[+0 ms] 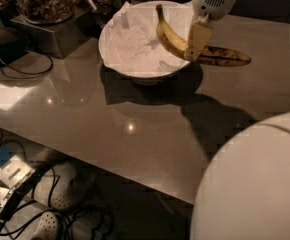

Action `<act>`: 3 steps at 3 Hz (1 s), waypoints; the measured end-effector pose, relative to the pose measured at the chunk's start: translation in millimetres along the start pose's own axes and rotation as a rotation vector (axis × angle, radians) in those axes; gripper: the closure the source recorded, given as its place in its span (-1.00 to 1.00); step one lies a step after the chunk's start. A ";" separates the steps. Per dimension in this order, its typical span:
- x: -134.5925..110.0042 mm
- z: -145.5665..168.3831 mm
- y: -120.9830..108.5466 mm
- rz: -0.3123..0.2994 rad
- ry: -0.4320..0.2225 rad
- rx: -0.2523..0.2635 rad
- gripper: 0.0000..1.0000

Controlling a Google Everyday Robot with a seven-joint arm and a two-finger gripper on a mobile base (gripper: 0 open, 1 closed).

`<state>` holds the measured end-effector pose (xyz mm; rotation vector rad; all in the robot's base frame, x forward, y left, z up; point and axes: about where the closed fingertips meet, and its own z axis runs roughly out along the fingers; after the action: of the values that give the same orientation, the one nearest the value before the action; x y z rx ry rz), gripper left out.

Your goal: Pick banana from white bowl

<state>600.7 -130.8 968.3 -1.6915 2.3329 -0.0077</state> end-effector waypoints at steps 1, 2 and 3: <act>5.2 -13.1 33.8 0.013 0.007 -0.003 1.00; 5.1 -14.0 35.4 0.009 0.005 0.002 1.00; 10.0 -13.3 50.5 0.019 -0.013 -0.017 1.00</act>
Offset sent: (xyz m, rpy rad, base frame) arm -0.0728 0.0118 0.0050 -0.0318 0.0538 -0.0099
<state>547.8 -125.9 971.3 -1.6716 2.3461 0.0273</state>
